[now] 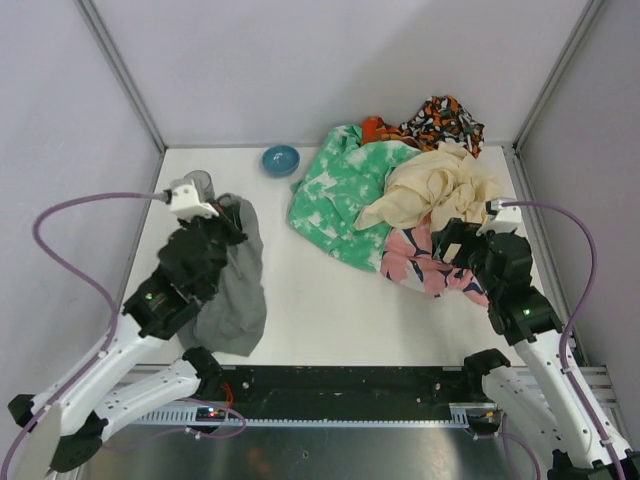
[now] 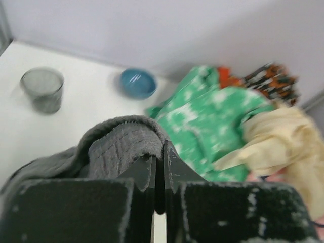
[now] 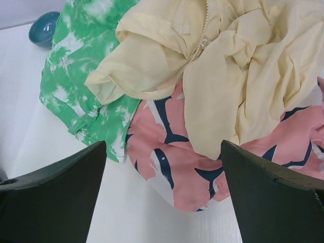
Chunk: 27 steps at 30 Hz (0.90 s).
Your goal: Pick out a specific cloth from the pile
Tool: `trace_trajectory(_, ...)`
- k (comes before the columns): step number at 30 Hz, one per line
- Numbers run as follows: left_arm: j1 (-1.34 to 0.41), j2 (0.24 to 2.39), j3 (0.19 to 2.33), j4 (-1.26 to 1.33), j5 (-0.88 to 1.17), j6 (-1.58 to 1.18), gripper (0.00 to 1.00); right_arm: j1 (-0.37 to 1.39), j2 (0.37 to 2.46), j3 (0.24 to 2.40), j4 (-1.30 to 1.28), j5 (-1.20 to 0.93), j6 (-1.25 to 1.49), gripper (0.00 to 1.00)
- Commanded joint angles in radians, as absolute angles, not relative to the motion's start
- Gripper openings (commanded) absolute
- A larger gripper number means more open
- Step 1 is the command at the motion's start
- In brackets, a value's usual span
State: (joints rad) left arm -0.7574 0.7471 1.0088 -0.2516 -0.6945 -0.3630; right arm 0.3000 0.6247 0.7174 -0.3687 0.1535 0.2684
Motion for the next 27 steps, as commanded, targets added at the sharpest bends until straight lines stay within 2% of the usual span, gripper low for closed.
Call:
trace_trajectory(1,-0.757,0.685,0.886,-0.266,-0.877,-0.499,0.05,0.310,0.628,0.713,-0.335,0.182,0.255,0.99)
trace_trajectory(5,-0.740,0.635,0.735,-0.360,-0.859,-0.681,0.09,0.314,0.638,0.711,-0.336,0.183,0.260,0.99)
trace_trajectory(9,-0.632,0.690,0.599,-0.447,-0.657,-0.833,0.18,0.314,0.650,0.710,-0.337,0.206,0.335,0.99)
trace_trajectory(11,-0.545,0.735,0.559,-0.478,-0.516,-0.864,0.43,0.312,0.655,0.710,-0.332,0.191,0.358,0.99)
trace_trajectory(13,-0.488,0.767,0.550,-0.508,-0.431,-0.873,0.76,0.313,0.658,0.710,-0.326,0.189,0.366,0.99)
trace_trajectory(14,-0.474,0.778,0.563,-0.528,-0.411,-0.872,0.88,0.312,0.660,0.710,-0.326,0.193,0.374,0.99)
trace_trajectory(15,-0.467,0.781,0.587,-0.554,-0.402,-0.873,0.94,0.312,0.659,0.710,-0.329,0.200,0.381,0.99)
trace_trajectory(18,-0.460,0.755,0.678,-0.630,-0.396,-0.863,0.99,0.313,0.646,0.710,-0.337,0.213,0.385,0.99)
trace_trajectory(24,-0.459,0.569,0.769,-0.668,-0.381,-0.844,1.00,0.313,0.600,0.703,-0.334,0.240,0.382,0.99)
trace_trajectory(27,-0.460,0.441,0.757,-0.666,-0.464,-0.831,1.00,0.313,0.585,0.696,-0.333,0.240,0.368,0.99)
